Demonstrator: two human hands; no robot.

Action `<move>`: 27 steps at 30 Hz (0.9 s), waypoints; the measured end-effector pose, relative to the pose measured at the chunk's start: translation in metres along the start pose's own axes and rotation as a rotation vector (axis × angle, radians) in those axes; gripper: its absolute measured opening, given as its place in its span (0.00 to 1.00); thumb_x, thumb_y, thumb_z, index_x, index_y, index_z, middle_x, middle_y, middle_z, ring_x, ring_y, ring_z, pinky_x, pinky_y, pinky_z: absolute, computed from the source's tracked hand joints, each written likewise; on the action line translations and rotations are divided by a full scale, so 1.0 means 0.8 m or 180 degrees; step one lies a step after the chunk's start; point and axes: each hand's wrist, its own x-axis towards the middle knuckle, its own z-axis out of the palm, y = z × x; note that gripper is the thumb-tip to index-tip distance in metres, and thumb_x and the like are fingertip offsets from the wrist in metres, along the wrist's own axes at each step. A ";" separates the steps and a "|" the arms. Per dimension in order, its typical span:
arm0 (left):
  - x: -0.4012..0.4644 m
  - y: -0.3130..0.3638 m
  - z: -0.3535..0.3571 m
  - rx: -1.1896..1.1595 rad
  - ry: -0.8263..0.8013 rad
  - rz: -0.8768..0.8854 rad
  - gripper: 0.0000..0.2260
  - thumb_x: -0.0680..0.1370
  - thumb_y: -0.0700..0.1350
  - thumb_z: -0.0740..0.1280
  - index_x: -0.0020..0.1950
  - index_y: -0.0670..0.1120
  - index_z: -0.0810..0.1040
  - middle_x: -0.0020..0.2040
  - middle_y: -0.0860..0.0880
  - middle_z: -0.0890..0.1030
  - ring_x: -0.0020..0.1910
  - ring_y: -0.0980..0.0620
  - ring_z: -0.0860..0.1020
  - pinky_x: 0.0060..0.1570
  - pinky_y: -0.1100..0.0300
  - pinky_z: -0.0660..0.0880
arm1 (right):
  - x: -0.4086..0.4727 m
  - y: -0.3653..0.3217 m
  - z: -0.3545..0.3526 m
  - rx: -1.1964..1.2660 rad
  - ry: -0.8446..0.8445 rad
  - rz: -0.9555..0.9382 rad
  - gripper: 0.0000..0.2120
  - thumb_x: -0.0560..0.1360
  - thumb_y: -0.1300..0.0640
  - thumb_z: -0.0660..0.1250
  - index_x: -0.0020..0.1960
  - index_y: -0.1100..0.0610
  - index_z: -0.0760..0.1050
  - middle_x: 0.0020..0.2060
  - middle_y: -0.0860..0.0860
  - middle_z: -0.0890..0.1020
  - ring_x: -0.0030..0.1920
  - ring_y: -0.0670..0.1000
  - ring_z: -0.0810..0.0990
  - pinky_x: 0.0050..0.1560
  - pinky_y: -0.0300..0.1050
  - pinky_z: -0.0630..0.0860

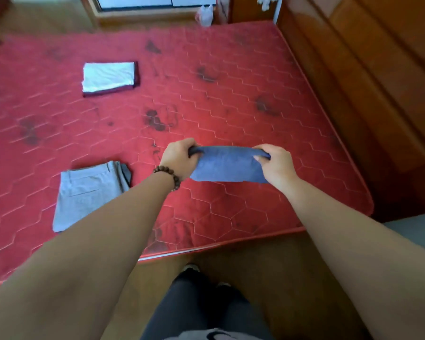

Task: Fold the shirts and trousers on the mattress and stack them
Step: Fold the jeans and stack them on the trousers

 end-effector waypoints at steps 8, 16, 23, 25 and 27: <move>0.014 0.095 -0.091 -0.1232 0.0522 -0.0263 0.07 0.72 0.41 0.72 0.37 0.51 0.78 0.32 0.56 0.76 0.29 0.63 0.73 0.28 0.73 0.68 | -0.006 -0.087 -0.091 0.0757 0.0684 -0.0025 0.03 0.75 0.60 0.67 0.46 0.54 0.76 0.39 0.45 0.78 0.42 0.47 0.76 0.41 0.38 0.70; -0.004 0.129 -0.148 -0.2050 0.0738 -0.0226 0.04 0.72 0.44 0.74 0.40 0.52 0.81 0.38 0.56 0.82 0.35 0.64 0.79 0.34 0.68 0.75 | -0.034 -0.144 -0.137 0.1457 0.0683 -0.0292 0.02 0.76 0.62 0.67 0.45 0.56 0.77 0.42 0.54 0.81 0.45 0.51 0.78 0.51 0.54 0.77; -0.038 0.116 -0.152 -0.1975 0.0353 -0.0104 0.07 0.73 0.40 0.73 0.38 0.51 0.81 0.32 0.57 0.81 0.31 0.64 0.77 0.32 0.69 0.74 | -0.068 -0.127 -0.139 0.1618 0.0344 -0.0261 0.05 0.75 0.62 0.67 0.43 0.53 0.78 0.40 0.52 0.81 0.44 0.52 0.80 0.53 0.58 0.77; -0.046 0.108 -0.148 -0.1921 0.0283 -0.0120 0.08 0.73 0.40 0.73 0.37 0.52 0.81 0.31 0.58 0.81 0.31 0.64 0.77 0.31 0.69 0.73 | -0.076 -0.120 -0.135 0.1623 0.0207 -0.0249 0.05 0.75 0.63 0.67 0.44 0.54 0.79 0.40 0.52 0.81 0.44 0.53 0.80 0.52 0.57 0.77; -0.052 0.101 -0.145 -0.1918 0.0189 -0.0121 0.09 0.73 0.40 0.73 0.36 0.53 0.81 0.31 0.59 0.81 0.31 0.64 0.77 0.31 0.69 0.73 | -0.079 -0.115 -0.134 0.1673 0.0085 -0.0252 0.05 0.75 0.64 0.67 0.45 0.55 0.79 0.40 0.52 0.81 0.44 0.52 0.80 0.51 0.54 0.77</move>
